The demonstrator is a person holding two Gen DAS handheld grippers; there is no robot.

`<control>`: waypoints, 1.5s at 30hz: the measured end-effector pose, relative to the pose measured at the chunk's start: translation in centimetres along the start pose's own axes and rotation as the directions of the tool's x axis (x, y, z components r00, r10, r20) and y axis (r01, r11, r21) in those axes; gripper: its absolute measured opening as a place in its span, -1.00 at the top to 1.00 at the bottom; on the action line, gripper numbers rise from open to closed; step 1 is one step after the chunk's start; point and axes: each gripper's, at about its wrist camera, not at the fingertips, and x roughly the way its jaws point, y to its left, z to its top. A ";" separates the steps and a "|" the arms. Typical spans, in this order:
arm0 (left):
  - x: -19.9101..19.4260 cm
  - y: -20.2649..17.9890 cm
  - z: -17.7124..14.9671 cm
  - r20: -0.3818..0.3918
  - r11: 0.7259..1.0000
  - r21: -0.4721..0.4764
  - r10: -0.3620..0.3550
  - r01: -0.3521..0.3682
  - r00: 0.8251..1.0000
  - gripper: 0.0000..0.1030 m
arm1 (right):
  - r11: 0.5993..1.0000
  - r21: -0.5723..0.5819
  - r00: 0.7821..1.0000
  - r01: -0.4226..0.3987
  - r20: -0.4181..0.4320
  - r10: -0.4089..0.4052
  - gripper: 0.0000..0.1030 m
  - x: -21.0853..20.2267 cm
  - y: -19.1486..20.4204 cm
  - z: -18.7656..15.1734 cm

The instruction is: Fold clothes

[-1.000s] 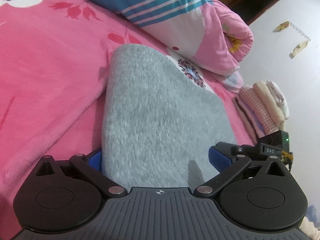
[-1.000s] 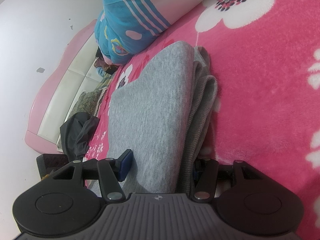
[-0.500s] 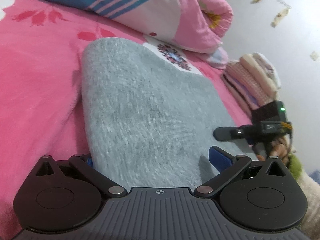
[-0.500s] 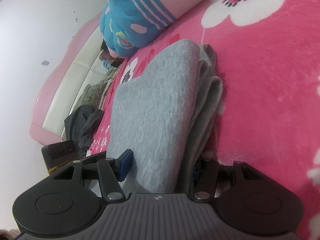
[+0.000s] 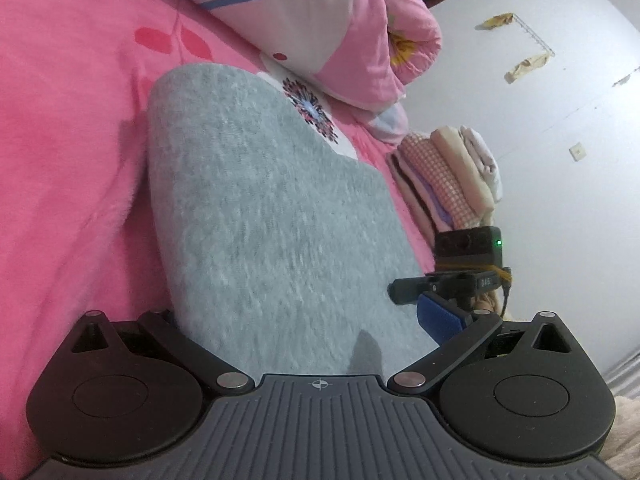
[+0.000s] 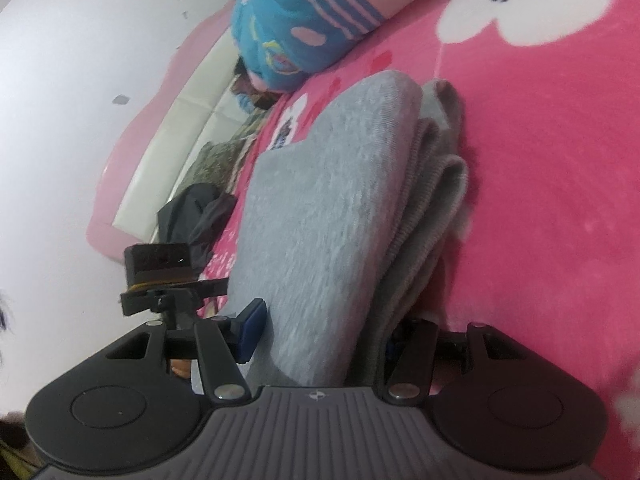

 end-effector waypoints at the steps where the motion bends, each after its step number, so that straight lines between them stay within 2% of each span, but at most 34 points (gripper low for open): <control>1: 0.3 -0.1 0.1 -0.005 1.000 0.001 0.000 0.000 1.000 -0.99 | 1.000 -0.005 1.000 -0.010 -0.004 0.010 -0.13 0.2 0.0 0.2; 7: 1.5 -0.2 0.7 -0.021 1.000 0.009 -0.003 0.003 1.000 -0.99 | 0.996 -0.033 0.996 -0.087 -0.004 0.087 -0.13 1.9 -0.6 1.3; 10: 1.7 -0.7 0.5 -0.020 0.999 0.027 0.029 -0.029 0.999 -0.99 | 0.995 -0.045 0.996 -0.093 0.011 0.094 -0.12 2.2 -0.4 1.3; 15: 1.7 -2.8 -0.1 -0.019 0.983 0.073 0.169 -0.168 0.985 -0.81 | 0.998 -0.060 0.998 -0.031 0.052 0.034 -0.11 1.4 0.9 0.3; 19: 1.4 -4.2 -0.8 -0.008 0.967 0.098 0.238 -0.236 0.971 -0.61 | 0.999 -0.051 0.995 -0.006 0.095 0.010 -0.02 0.6 1.5 -0.6; 23: 1.0 -5.5 -1.4 0.009 0.965 0.113 0.238 -0.238 0.971 -0.43 | 0.998 -0.053 0.992 0.015 0.123 -0.008 0.03 -0.5 2.5 -1.6; 26: 1.4 -7.1 -2.2 0.013 0.960 0.148 0.240 -0.240 0.971 -0.38 | 0.998 -0.056 0.991 0.025 0.132 -0.017 0.04 -1.3 3.6 -2.6; 31: 2.8 -9.1 -3.8 0.006 0.932 0.235 0.283 -0.277 0.959 -0.36 | 0.998 -0.042 0.991 0.042 0.131 -0.036 0.05 -2.5 4.3 -4.4; 35: 4.0 -10.0 -4.3 0.024 0.889 0.299 0.355 -0.346 0.934 -0.37 | 0.999 -0.012 0.989 0.038 0.146 -0.036 0.05 -2.2 3.3 -5.2; 45: 4.7 -10.0 -4.5 0.017 0.868 0.315 0.400 -0.384 0.917 -0.51 | 1.000 -0.024 0.988 0.016 0.155 -0.012 0.05 -1.8 2.3 -5.4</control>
